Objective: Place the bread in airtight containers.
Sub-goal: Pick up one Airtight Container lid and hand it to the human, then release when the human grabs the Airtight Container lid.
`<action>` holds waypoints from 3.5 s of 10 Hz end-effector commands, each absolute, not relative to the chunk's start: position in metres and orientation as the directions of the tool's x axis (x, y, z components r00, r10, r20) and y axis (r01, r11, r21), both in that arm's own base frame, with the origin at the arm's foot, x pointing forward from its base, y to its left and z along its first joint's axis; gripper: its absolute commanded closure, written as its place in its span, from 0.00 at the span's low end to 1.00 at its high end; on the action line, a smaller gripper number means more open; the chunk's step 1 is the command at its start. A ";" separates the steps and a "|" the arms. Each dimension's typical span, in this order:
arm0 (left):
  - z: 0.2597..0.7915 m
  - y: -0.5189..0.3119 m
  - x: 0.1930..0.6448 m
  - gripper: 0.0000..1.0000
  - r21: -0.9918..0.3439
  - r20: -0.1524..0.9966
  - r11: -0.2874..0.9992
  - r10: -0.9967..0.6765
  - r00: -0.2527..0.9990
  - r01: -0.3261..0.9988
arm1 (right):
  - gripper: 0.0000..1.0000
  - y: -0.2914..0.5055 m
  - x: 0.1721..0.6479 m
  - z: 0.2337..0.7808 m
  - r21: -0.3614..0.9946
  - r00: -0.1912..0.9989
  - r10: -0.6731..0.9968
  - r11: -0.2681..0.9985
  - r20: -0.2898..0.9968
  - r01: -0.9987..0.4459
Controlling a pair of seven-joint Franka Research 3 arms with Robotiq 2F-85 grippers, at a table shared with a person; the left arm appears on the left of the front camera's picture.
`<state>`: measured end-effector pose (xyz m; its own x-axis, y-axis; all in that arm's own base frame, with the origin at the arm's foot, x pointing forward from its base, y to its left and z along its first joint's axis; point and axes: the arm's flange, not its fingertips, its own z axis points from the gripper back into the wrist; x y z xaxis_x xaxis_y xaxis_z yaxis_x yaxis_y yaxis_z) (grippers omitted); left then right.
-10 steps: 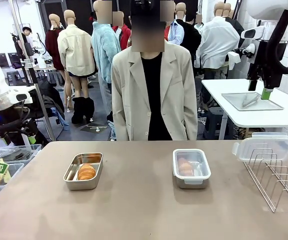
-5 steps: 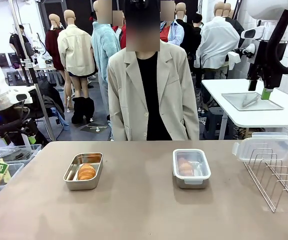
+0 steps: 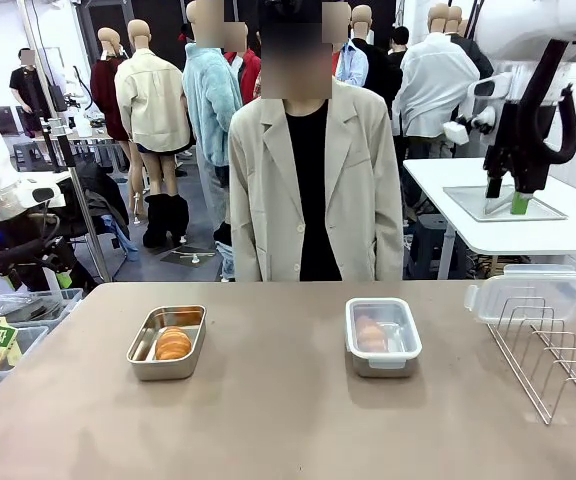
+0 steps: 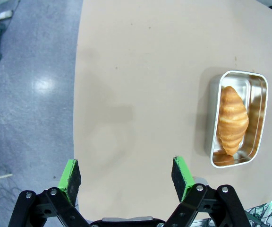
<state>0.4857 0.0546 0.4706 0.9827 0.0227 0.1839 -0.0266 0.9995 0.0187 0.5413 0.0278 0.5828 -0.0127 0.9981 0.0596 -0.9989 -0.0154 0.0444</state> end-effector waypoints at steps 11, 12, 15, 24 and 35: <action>0.472 0.055 0.486 0.00 0.024 0.187 0.999 0.031 0.982 -0.036 | 0.00 -0.013 0.579 0.440 0.034 0.157 0.985 0.159 -0.068 -0.987; 0.472 0.055 0.486 0.00 0.024 0.187 0.999 0.031 0.982 -0.036 | 0.00 -0.016 0.583 0.435 0.036 0.175 0.982 0.178 -0.063 -0.983; 0.472 0.055 0.486 0.00 0.024 0.187 0.999 0.031 0.982 -0.036 | 0.00 -0.022 0.597 0.415 0.089 0.180 0.983 0.184 -0.046 -0.979; 0.472 0.055 0.486 0.00 0.024 0.187 0.999 0.031 0.982 -0.036 | 1.00 -0.016 0.603 0.419 0.097 0.179 0.981 0.186 -0.074 -0.978; 0.472 0.055 0.486 0.00 0.024 0.187 0.999 0.031 0.982 -0.036 | 1.00 0.023 0.548 0.526 -0.279 -0.107 0.989 -0.131 -0.099 -0.951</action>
